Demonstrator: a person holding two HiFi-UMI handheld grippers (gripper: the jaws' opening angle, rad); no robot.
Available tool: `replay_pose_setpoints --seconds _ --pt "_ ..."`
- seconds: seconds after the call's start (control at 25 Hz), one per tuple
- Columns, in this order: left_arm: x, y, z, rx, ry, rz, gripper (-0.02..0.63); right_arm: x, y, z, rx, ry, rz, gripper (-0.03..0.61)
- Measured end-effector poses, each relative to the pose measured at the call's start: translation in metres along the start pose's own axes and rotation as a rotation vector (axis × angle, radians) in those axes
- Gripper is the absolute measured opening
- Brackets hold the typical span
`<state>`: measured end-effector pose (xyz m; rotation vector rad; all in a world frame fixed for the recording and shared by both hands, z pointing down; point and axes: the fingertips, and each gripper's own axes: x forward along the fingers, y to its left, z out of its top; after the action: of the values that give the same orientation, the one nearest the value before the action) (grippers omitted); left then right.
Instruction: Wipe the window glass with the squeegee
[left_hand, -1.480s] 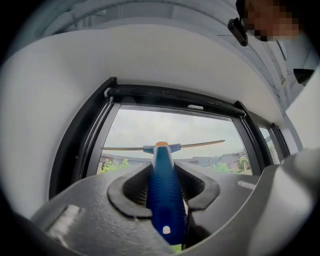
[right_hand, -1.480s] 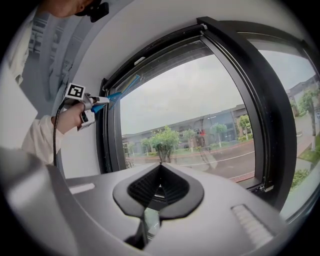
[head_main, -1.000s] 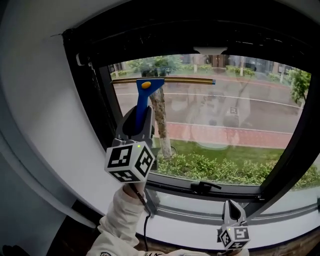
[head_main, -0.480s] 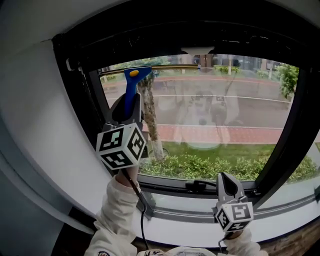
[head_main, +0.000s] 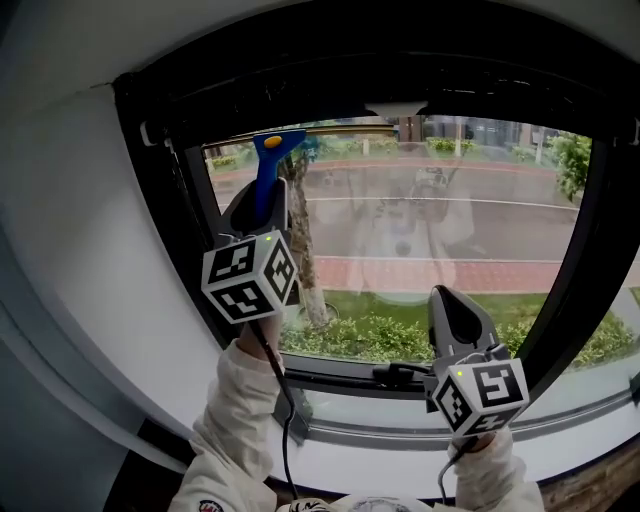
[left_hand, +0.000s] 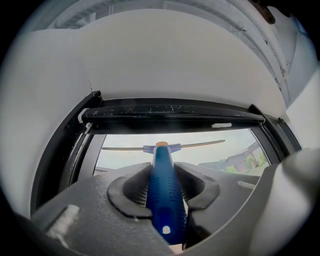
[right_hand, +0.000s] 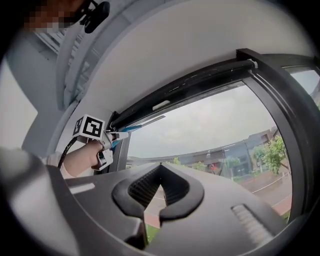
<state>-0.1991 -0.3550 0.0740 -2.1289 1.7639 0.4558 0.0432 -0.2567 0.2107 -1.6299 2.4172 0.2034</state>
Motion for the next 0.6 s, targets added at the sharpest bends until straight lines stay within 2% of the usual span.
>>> replay_pose_setpoints --seconds 0.24,0.6 --pt "0.011 0.008 0.003 0.010 0.003 0.009 0.146 0.001 0.004 -0.003 0.000 0.007 0.011 0.005" --pt "0.010 0.009 -0.015 0.021 0.028 0.014 0.146 0.001 0.008 -0.013 0.006 0.025 0.015 0.005"
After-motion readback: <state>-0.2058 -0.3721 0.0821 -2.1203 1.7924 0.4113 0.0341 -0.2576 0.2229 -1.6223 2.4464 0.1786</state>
